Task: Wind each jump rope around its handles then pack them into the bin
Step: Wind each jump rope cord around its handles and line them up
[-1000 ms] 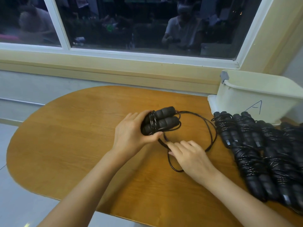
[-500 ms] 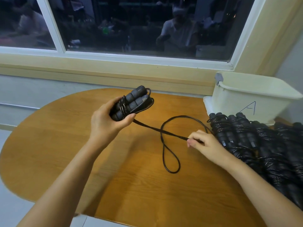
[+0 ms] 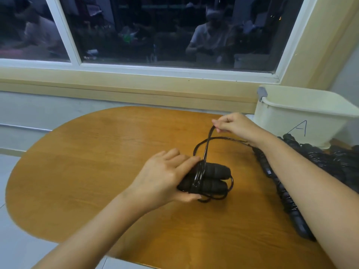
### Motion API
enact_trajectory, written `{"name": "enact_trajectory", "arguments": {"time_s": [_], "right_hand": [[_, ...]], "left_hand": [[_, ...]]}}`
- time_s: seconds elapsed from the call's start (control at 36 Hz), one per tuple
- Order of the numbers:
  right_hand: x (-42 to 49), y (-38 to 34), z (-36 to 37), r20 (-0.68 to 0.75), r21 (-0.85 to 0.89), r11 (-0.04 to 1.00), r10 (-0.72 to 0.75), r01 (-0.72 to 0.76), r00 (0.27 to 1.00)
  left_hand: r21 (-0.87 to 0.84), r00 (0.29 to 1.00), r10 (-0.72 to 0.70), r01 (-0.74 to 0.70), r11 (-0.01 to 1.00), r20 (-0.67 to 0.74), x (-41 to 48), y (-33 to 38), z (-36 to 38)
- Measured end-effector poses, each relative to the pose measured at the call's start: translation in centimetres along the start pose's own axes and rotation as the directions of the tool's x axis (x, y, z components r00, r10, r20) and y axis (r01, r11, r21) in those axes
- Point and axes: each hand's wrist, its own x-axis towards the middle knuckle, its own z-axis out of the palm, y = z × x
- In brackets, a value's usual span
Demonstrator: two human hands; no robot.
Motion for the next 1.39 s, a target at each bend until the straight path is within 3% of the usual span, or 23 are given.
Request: {"name": "enact_trajectory", "arguments": {"time_s": [0.08,0.19,0.36,0.5,0.72,0.83,1.0,1.06,1.25,1.33,1.39], "right_hand": [[-0.8,-3.2,0.3,-0.104,-0.028,0.995,-0.093,0.091,0.99],[-3.3,-5.4,1.4,-0.196,-0.095,0.966,-0.255,0.24,0.947],[-7.8,-4.3,5.2,-0.196,-0.24,0.925,-0.345,0.296,0.918],[-9.8,-1.9,7.2,-0.271,-0.145,0.953,-0.297,0.267,0.916],[-10.5,0.6,7.9,-0.099,0.194,0.971,-0.122,0.139,0.988],[-9.8,0.9,7.9,-0.087,0.302,0.948,-0.073,0.096,0.994],[-8.6,0.7,8.2,-0.135,0.337,0.94,-0.002,0.047,0.991],[-8.2,0.9,8.3,-0.147,0.323,0.946,0.043,0.007,0.988],[-7.7,1.3,8.5,-0.335,0.113,0.982,0.178,-0.148,0.925],[-7.7,1.5,8.2,-0.489,-0.099,0.987,0.064,-0.128,0.87],[-7.6,1.4,7.5,-0.523,-0.25,0.968,-0.113,-0.025,0.845]], "left_hand": [[0.138,0.991,-0.123,0.114,0.984,0.056,0.4,0.7,0.9],[0.245,0.956,-0.292,0.276,0.929,0.028,0.7,-0.1,1.4],[0.273,0.897,-0.438,0.436,0.857,-0.057,1.2,-1.7,2.0],[0.067,0.852,-0.52,0.523,0.849,-0.064,2.0,-2.5,1.4],[-0.38,0.802,-0.597,0.549,0.745,-0.011,2.8,-1.1,1.5],[-0.631,0.746,-0.661,0.549,0.548,0.076,3.0,0.0,1.4],[-0.783,0.709,-0.62,0.576,0.234,0.337,3.3,0.8,0.3],[-0.765,0.684,-0.601,0.619,0.178,0.414,3.3,0.8,0.1],[-0.628,0.61,-0.512,0.761,0.164,0.605,3.2,-0.1,-0.3],[-0.58,0.597,-0.462,0.79,0.196,0.656,3.4,-0.4,-0.5],[-0.539,0.575,-0.425,0.814,0.216,0.699,3.6,-0.6,-0.5]]}}
